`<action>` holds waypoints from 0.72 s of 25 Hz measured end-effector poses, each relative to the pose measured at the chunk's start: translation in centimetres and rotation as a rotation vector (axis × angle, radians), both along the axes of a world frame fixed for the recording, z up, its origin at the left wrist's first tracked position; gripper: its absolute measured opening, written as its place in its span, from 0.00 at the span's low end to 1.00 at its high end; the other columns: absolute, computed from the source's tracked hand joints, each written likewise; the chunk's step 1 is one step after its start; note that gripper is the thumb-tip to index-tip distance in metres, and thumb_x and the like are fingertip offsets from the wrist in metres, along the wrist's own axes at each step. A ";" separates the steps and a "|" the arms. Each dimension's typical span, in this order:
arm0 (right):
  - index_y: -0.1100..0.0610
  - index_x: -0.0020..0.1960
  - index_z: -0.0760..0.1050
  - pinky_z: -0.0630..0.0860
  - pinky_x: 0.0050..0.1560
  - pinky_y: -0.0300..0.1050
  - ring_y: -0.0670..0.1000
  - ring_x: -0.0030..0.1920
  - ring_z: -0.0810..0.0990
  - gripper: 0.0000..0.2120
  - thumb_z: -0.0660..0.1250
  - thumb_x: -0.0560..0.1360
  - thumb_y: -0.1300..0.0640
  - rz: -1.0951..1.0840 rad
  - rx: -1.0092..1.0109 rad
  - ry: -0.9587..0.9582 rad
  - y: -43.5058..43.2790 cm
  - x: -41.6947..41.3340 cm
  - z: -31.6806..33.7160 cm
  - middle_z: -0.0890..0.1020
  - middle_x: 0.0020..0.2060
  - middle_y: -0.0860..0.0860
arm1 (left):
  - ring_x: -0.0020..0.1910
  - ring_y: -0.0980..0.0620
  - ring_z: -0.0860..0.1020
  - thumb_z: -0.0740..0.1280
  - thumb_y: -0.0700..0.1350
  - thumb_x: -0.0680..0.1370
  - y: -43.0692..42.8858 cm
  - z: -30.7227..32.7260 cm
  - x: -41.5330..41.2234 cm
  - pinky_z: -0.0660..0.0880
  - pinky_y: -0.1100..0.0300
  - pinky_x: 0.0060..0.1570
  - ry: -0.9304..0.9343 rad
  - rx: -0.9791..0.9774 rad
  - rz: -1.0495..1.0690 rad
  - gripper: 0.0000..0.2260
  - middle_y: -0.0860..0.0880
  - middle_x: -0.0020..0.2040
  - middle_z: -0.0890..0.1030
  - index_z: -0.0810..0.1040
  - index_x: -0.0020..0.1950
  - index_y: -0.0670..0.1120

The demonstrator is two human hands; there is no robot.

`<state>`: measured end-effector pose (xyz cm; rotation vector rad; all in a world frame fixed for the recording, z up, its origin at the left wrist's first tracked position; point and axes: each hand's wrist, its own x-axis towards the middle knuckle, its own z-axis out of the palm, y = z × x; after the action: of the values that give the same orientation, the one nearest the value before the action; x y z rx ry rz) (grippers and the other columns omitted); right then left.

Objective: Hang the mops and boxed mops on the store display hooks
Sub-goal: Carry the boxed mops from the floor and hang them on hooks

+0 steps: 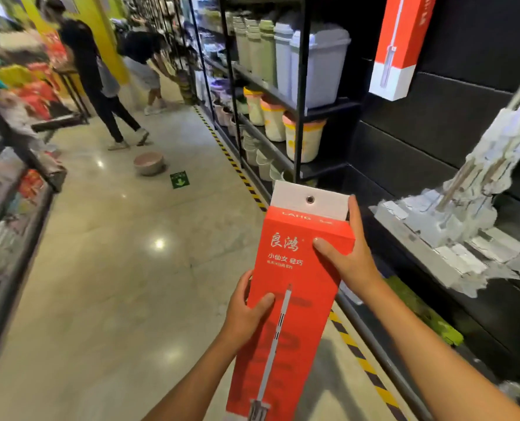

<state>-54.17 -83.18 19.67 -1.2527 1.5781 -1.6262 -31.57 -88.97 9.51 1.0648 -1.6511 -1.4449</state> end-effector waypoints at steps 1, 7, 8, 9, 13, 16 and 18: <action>0.38 0.81 0.48 0.82 0.54 0.37 0.44 0.63 0.83 0.49 0.76 0.72 0.51 0.039 -0.009 0.007 -2.1 -0.1 0.1 0.79 0.66 0.41 | 0.60 0.57 0.84 0.73 0.63 0.70 -1.4 0.3 0.1 0.81 0.59 0.59 0.002 -0.001 0.025 0.34 0.59 0.61 0.85 0.72 0.72 0.53; 0.40 0.81 0.49 0.81 0.57 0.39 0.41 0.62 0.83 0.49 0.77 0.72 0.49 0.218 -0.022 0.049 -16.7 1.0 1.3 0.79 0.66 0.44 | 0.63 0.57 0.82 0.74 0.65 0.70 -12.1 0.4 1.6 0.81 0.56 0.61 0.062 -0.032 0.183 0.38 0.57 0.66 0.81 0.68 0.76 0.54; 0.41 0.80 0.48 0.79 0.54 0.32 0.35 0.59 0.82 0.48 0.77 0.73 0.53 0.226 -0.028 0.038 -19.1 1.0 1.1 0.79 0.63 0.41 | 0.64 0.57 0.81 0.74 0.67 0.70 -14.2 0.2 1.6 0.81 0.57 0.62 0.071 -0.049 0.190 0.41 0.58 0.67 0.80 0.66 0.78 0.54; 0.43 0.80 0.46 0.78 0.51 0.28 0.32 0.56 0.82 0.48 0.76 0.75 0.58 0.237 -0.032 0.023 -21.1 1.1 1.2 0.78 0.62 0.39 | 0.65 0.58 0.81 0.74 0.70 0.69 -16.2 0.0 1.6 0.80 0.58 0.62 0.079 -0.061 0.191 0.44 0.61 0.67 0.80 0.65 0.79 0.53; 0.45 0.84 0.42 0.79 0.52 0.30 0.35 0.59 0.82 0.53 0.77 0.73 0.52 0.242 -0.011 0.057 -29.0 0.1 1.6 0.77 0.64 0.39 | 0.66 0.59 0.80 0.73 0.73 0.67 -25.0 -0.2 0.2 0.80 0.61 0.61 0.105 -0.076 0.151 0.47 0.63 0.68 0.78 0.63 0.80 0.56; 0.42 0.84 0.44 0.83 0.60 0.46 0.47 0.65 0.82 0.55 0.77 0.69 0.45 0.181 -0.010 0.089 -34.3 -1.8 2.4 0.78 0.69 0.46 | 0.68 0.58 0.79 0.74 0.72 0.68 -31.6 0.1 -2.0 0.80 0.59 0.62 0.121 -0.066 0.085 0.47 0.60 0.72 0.77 0.60 0.81 0.58; 0.44 0.84 0.46 0.82 0.63 0.58 0.53 0.66 0.82 0.53 0.77 0.71 0.47 0.155 -0.011 0.104 -36.8 -3.5 3.0 0.79 0.70 0.50 | 0.67 0.58 0.80 0.73 0.72 0.68 -35.1 0.5 -4.0 0.80 0.62 0.60 0.137 -0.055 0.038 0.47 0.61 0.71 0.77 0.61 0.82 0.57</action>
<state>-57.67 -119.94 22.65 -1.4493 1.4938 -1.4963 -35.58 -124.09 9.98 0.9413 -1.5563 -1.4080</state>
